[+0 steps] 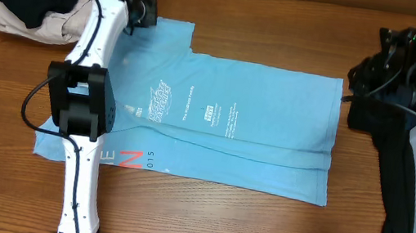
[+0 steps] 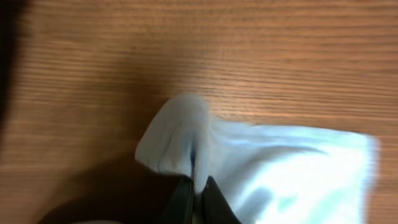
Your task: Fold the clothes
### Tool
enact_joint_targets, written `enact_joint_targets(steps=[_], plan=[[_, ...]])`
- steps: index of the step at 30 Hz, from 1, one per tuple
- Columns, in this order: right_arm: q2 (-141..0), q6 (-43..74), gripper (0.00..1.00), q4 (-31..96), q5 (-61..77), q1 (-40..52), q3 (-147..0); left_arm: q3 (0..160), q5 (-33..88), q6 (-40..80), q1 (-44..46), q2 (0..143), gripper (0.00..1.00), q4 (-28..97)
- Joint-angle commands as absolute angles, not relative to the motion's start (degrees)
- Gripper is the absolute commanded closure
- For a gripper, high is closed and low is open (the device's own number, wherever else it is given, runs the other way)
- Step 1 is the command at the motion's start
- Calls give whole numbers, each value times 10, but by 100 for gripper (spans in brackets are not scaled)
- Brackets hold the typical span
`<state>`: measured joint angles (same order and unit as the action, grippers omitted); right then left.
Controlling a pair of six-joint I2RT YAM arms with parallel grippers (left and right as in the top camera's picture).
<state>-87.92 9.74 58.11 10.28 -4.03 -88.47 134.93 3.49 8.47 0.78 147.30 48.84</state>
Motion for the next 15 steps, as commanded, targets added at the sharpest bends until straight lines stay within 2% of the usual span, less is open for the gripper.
enact_joint_targets(steps=[1,6,13,15], plan=[[-889,107,65,537,51,-18,-889,1454,45,92,12,1471,96,574],[-953,107,64,482,-2,4,-889,1515,46,93,12,1471,96,652],[-1079,122,61,412,-40,6,-889,1523,60,95,13,1471,96,714],[-1123,122,50,394,-58,5,-889,1523,60,95,13,1471,96,726]])
